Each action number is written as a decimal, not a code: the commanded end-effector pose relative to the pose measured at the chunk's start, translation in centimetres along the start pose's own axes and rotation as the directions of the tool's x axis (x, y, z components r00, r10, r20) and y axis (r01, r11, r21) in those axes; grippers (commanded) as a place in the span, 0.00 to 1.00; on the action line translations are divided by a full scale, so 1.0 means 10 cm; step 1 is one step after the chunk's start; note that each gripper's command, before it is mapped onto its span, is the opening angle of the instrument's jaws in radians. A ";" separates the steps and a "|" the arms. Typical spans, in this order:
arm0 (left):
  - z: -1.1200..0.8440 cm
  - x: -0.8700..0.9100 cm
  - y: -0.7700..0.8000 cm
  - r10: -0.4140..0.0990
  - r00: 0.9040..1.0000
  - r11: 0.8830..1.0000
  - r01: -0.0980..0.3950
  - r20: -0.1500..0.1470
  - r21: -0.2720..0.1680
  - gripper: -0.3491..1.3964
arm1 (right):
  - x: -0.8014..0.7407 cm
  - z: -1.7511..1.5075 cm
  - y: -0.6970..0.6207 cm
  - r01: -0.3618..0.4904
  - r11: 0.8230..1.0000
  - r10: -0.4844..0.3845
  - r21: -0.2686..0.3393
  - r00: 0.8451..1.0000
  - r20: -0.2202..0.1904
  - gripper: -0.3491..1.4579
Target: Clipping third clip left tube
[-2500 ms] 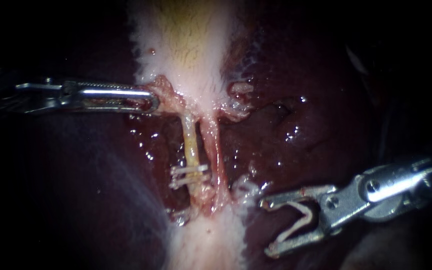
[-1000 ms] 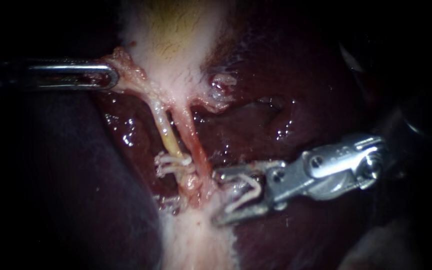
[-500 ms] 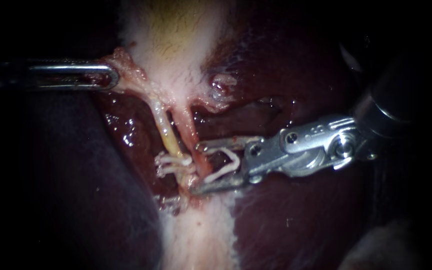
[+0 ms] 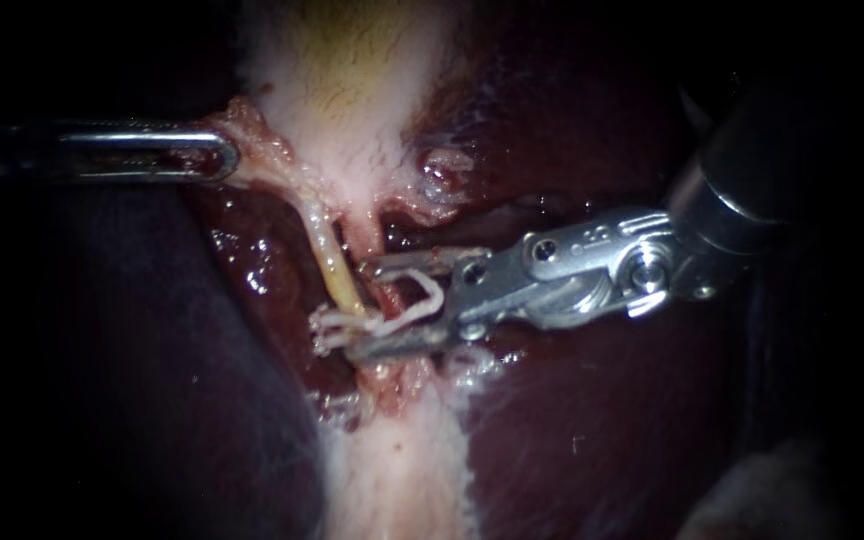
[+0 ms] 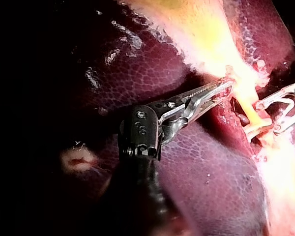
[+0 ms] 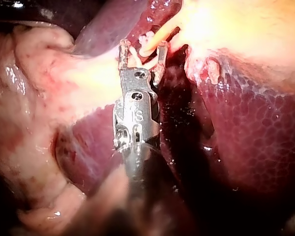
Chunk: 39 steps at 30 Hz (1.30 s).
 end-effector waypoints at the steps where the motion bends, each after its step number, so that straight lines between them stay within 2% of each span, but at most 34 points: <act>1: 0.000 0.000 0.000 0.000 1.000 1.000 0.000 0.000 0.000 0.00 | -0.001 0.002 0.003 -0.001 1.000 0.001 -0.001 1.000 0.001 0.47; 11: 0.000 -0.001 0.001 0.001 1.000 1.000 -0.001 0.001 -0.003 0.00 | -0.006 0.011 0.029 -0.011 1.000 0.011 -0.020 1.000 0.001 0.47; 17: 0.002 -0.002 0.002 0.002 1.000 1.000 -0.002 0.001 -0.005 0.00 | -0.007 0.016 0.039 -0.016 0.999 0.016 -0.028 1.000 -0.004 0.47; 25: 0.003 -0.003 0.002 0.002 1.000 1.000 -0.002 0.001 -0.004 0.00 | 0.001 0.033 0.043 -0.025 0.999 0.023 -0.040 0.998 -0.058 0.47; 34: 0.003 -0.003 0.003 0.002 1.000 1.000 -0.002 0.002 -0.007 0.00 | 0.005 0.053 0.045 -0.044 0.999 0.042 -0.020 0.994 -0.099 0.47; 39: 0.003 -0.003 0.002 0.002 1.000 1.000 -0.002 0.002 -0.007 0.00 | 0.006 0.054 0.045 -0.083 0.996 0.087 0.033 0.985 -0.149 0.47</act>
